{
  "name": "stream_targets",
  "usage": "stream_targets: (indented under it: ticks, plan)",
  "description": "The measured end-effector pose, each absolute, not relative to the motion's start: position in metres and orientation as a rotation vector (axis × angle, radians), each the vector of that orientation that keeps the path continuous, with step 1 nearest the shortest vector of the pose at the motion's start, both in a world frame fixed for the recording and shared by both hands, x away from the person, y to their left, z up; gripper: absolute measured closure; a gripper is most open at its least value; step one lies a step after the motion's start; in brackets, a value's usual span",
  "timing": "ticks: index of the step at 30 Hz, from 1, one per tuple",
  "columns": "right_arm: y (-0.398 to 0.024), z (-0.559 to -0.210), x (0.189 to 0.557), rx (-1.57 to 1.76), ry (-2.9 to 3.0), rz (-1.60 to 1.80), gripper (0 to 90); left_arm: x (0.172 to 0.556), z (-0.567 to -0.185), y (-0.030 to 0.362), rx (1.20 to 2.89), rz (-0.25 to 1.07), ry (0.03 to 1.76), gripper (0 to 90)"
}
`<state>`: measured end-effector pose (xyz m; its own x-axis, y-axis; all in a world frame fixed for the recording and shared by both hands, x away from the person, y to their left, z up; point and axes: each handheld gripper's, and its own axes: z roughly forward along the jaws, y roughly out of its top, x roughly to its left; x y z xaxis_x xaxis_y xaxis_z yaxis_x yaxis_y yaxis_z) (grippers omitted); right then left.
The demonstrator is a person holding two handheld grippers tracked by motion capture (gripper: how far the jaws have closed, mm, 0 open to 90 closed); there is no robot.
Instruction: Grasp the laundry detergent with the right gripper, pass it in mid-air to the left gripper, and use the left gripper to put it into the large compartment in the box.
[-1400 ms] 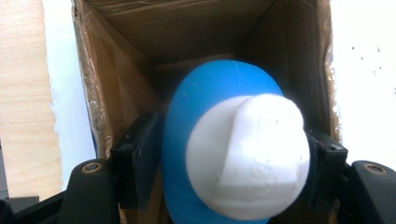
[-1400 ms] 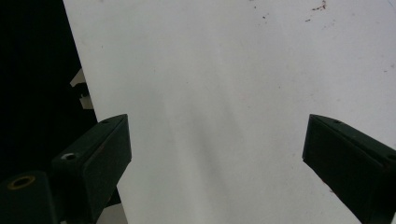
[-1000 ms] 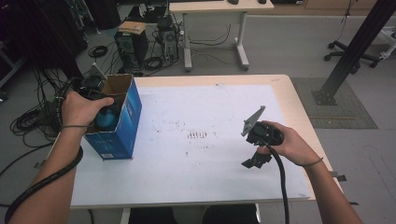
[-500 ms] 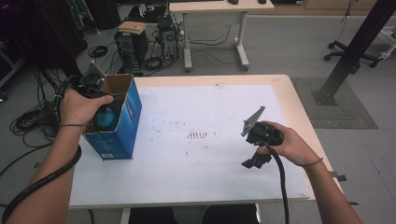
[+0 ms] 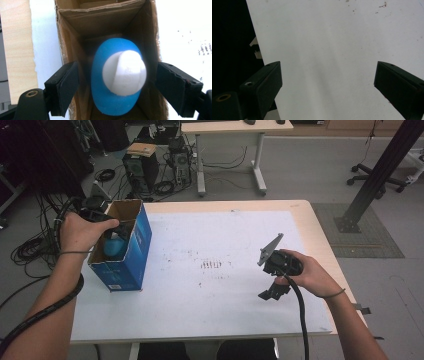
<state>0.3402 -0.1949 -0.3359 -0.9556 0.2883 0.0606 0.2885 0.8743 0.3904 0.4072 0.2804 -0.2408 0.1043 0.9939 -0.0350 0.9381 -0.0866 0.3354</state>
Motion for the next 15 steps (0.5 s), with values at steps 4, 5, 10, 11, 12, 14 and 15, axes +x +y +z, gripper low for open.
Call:
stream_targets:
  ticks: [4,5,10,11,12,14,15]
  plan:
    - [-0.194,-0.336,0.341,-0.463,-3.041,-0.633,7.9,0.405,-0.230,0.278,2.111,0.303,1.884,14.8]
    - [-0.194,-0.336,0.341,-0.463,-3.041,-0.633,7.9,0.405,-0.230,0.278,2.111,0.303,1.884,12.7]
    - [-0.195,-0.335,0.342,-0.466,-3.041,-0.639,7.9,0.404,-0.222,0.277,2.108,0.313,1.869,11.1]
    - [-0.195,-0.334,0.341,-0.471,-3.042,-0.638,7.9,0.404,-0.221,0.276,2.103,0.317,1.866,11.1]
    - [-0.195,-0.334,0.342,-0.468,-3.042,-0.638,7.9,0.403,-0.214,0.274,2.099,0.333,1.853,10.8]
    - [-0.195,-0.334,0.342,-0.468,-3.042,-0.639,7.9,0.403,-0.214,0.274,2.099,0.333,1.853,10.0]
    - [-0.195,-0.334,0.342,-0.468,-3.042,-0.639,7.9,0.402,-0.211,0.273,2.100,0.333,1.848,10.0]
